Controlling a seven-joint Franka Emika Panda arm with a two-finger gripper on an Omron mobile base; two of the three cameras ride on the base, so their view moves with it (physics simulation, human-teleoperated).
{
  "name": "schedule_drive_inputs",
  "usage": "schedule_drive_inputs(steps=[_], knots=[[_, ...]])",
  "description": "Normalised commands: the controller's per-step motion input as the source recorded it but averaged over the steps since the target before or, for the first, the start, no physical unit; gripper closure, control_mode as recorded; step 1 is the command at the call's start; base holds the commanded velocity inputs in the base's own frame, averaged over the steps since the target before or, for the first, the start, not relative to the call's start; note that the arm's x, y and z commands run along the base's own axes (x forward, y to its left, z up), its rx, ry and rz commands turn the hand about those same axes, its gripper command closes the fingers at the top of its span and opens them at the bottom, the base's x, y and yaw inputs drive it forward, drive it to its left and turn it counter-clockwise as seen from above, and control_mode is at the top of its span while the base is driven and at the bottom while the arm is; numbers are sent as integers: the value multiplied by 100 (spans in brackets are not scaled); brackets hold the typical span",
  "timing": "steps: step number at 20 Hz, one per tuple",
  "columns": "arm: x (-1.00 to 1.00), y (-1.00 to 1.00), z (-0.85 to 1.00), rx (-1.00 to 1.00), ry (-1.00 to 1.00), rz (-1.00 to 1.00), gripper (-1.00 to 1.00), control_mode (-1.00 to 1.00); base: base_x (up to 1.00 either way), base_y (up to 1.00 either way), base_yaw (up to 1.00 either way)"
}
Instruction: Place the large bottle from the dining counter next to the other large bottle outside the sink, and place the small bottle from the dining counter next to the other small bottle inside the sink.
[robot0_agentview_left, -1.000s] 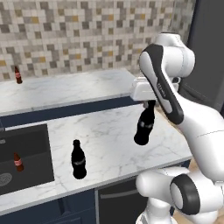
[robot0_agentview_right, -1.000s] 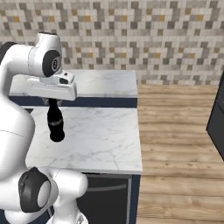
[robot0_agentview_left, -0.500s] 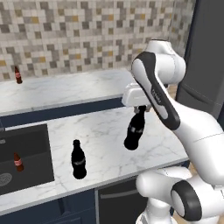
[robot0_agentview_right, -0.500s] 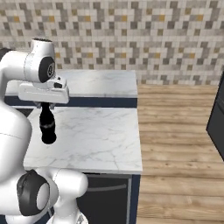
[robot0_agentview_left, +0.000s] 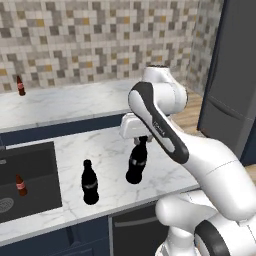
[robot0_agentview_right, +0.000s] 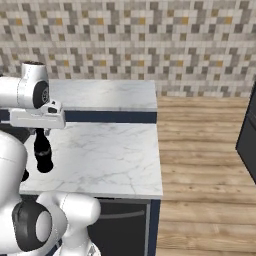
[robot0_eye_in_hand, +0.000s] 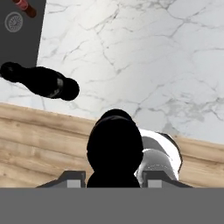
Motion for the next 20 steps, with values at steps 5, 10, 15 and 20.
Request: schedule_drive_inputs(steps=[5, 10, 15, 20], knots=[[18, 46, -7, -8, 0, 0, 100, -100, 0, 0, 0], [46, 38, -2, -10, 0, -3, 100, -100, 0, 0, 0], [48, 6, -4, -1, 0, -1, 100, -100, 0, 0, 0], [11, 4, -7, 5, 0, 0, 100, -100, 0, 0, 0]])
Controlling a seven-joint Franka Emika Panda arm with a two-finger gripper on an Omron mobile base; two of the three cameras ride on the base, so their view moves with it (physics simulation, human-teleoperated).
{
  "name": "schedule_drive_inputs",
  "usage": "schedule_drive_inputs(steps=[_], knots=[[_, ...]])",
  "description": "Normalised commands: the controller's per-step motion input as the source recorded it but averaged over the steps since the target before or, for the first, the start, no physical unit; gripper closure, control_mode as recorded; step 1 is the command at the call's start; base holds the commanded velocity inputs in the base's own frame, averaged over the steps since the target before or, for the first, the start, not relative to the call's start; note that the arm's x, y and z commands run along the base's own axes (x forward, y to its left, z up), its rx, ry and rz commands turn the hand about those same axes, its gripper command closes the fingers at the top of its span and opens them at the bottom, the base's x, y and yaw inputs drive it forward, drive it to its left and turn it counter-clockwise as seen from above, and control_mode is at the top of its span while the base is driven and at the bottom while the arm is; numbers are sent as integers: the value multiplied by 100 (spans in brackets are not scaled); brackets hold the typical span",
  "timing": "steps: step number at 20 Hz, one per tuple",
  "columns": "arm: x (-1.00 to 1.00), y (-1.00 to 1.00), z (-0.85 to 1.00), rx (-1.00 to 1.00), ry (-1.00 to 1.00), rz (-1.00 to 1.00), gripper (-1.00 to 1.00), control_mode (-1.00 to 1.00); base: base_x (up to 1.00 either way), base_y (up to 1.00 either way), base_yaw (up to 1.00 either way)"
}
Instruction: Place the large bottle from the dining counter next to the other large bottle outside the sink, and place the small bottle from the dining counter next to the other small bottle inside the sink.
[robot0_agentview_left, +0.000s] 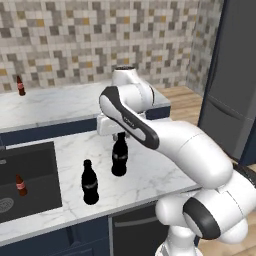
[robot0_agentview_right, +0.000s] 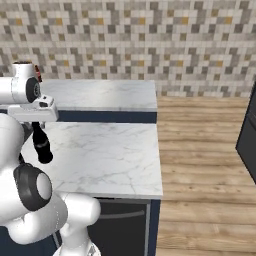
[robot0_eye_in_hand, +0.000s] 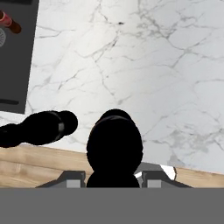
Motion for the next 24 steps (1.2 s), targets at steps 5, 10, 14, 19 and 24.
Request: schedule_drive_inputs(steps=[5, 10, 14, 19, 24], knots=[[0, 1, -20, 5, 0, 0, 100, -100, 0, 0, 0], [0, 9, -49, 0, 0, 0, 100, -100, 0, 0, 0], [0, 15, -29, 0, 0, 0, 100, -100, 0, 0, 0], [0, 15, -20, 0, 0, 0, 100, -100, 0, 0, 0], [7, 6, -37, 0, 0, 0, 100, -100, 0, 0, 0]])
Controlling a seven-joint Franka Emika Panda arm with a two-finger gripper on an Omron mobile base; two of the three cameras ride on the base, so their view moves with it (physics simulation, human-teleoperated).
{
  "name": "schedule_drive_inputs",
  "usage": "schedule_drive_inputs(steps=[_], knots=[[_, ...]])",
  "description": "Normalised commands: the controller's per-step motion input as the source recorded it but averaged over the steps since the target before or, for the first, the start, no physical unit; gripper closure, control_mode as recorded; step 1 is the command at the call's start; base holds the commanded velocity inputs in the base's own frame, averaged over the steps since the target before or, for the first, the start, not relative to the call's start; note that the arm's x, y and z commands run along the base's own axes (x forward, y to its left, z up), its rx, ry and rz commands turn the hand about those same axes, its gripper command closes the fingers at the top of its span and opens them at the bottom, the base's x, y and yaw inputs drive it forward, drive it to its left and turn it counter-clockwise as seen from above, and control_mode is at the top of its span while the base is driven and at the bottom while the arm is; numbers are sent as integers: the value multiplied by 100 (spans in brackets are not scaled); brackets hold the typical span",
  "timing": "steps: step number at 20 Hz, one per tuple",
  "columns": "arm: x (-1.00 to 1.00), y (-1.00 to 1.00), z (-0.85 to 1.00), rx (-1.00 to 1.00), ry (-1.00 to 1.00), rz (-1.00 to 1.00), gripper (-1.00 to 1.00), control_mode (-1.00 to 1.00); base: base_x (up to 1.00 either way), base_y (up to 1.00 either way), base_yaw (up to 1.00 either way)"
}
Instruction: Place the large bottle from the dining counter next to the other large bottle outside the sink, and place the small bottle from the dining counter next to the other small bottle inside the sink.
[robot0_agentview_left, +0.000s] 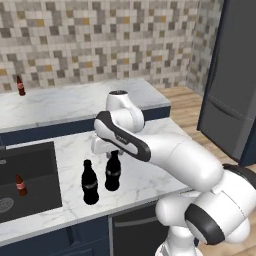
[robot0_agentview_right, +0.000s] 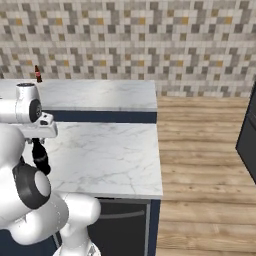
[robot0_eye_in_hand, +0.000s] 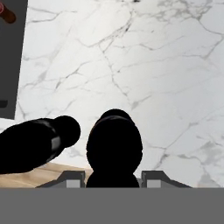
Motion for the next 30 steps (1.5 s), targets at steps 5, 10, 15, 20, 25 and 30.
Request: schedule_drive_inputs(steps=[5, 10, 15, 20, 25, 30], knots=[[12, 7, -35, 0, 2, 0, 100, -100, 0, 0, 0], [1, 12, -28, 0, 2, 0, 100, -100, 0, 0, 0], [0, 7, -10, 0, 0, 0, 100, -100, 0, 0, 0], [0, 0, 0, 0, 0, 0, -100, -100, 0, 0, 0], [0, 0, 0, 0, 0, 0, -100, -100, 0, 0, 0], [0, 0, 0, 0, 0, 0, -100, -100, 0, 0, 0]])
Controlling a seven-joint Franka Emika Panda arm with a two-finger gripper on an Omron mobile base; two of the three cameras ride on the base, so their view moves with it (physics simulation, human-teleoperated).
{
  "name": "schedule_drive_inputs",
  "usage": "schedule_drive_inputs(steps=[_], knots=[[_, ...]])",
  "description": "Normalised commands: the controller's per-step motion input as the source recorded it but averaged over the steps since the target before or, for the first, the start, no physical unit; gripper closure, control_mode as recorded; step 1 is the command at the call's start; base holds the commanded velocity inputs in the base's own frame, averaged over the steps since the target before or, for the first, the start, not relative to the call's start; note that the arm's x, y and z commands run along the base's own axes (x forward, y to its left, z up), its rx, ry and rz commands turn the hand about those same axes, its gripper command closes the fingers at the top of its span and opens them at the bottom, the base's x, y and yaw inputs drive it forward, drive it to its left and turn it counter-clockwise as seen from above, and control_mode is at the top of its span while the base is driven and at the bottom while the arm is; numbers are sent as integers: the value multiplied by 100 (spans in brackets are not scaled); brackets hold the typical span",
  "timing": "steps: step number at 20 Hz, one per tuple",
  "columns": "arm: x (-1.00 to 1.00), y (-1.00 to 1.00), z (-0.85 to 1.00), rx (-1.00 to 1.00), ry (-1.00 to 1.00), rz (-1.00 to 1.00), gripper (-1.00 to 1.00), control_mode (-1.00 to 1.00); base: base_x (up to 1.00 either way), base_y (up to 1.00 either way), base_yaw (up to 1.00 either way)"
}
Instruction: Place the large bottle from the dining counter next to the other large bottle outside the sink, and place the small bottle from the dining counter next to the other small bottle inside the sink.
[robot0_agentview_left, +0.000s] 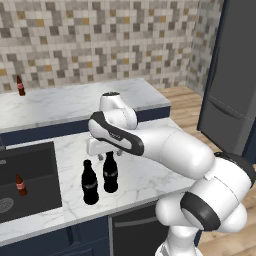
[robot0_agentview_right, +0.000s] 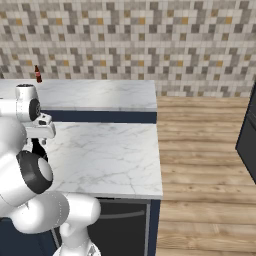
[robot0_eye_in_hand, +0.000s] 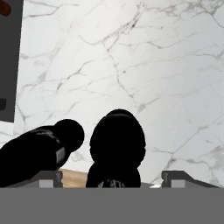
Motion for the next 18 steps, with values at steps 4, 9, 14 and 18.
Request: schedule_drive_inputs(steps=[4, 9, 14, 18], knots=[[0, 0, 18, 0, 0, 0, -100, -100, 0, 0, 0], [-8, -12, 70, 0, 0, 0, -100, -100, 0, 0, 0], [-31, -58, 64, 0, 0, 0, -100, -100, 0, 0, 0], [-58, -57, 44, 0, -1, 0, -100, -100, 0, 0, 0]])
